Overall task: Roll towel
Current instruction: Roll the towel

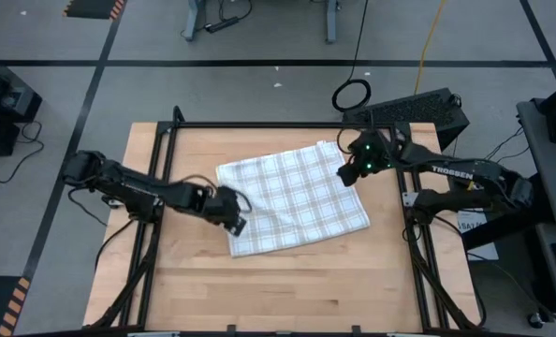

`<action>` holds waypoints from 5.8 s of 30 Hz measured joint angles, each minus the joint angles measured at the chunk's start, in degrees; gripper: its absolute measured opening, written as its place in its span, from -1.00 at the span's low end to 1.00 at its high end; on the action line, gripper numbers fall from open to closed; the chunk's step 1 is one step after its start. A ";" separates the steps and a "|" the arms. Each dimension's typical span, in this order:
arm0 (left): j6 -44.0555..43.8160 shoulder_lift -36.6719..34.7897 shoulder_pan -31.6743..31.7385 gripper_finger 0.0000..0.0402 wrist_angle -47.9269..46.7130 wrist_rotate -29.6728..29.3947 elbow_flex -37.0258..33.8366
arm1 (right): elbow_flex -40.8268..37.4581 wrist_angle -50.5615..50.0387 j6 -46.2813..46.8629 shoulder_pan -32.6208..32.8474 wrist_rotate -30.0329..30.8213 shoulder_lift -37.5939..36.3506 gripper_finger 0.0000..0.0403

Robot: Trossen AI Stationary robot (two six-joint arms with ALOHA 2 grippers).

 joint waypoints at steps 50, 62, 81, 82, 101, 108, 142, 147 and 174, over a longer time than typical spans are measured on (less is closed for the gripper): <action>13.97 -2.28 8.36 -0.29 0.25 0.53 0.11 | -7.16 22.52 16.81 4.42 -2.97 7.17 -1.00; 44.94 0.78 32.07 -0.29 0.85 11.55 0.09 | -6.30 25.43 29.96 19.61 3.96 3.30 -1.00; 34.30 -7.34 24.28 -0.29 -1.34 18.52 -1.10 | 9.99 24.60 30.74 22.16 11.68 21.26 -1.00; 32.00 -9.33 21.53 -0.29 0.10 16.89 -2.20 | 11.44 24.62 29.67 21.31 10.73 22.82 -1.00; 16.72 -10.37 -0.66 -0.29 15.51 -7.48 -17.09 | 40.13 18.15 15.07 14.15 -1.66 53.93 -1.00; 16.55 -4.25 -0.68 -0.29 18.95 -3.71 -19.00 | 41.18 14.78 14.81 14.15 -0.45 55.45 -1.00; 16.53 -3.07 -4.04 -0.29 15.39 4.36 -13.84 | 41.09 8.12 8.52 16.24 3.29 55.31 -1.00; 16.16 -2.11 -4.86 -0.29 16.54 6.64 -13.84 | 41.03 5.37 8.97 15.48 4.09 56.62 -1.00; 7.50 -2.13 -9.96 -0.29 10.40 11.15 -11.31 | 41.05 5.15 6.07 14.15 2.76 57.29 -1.00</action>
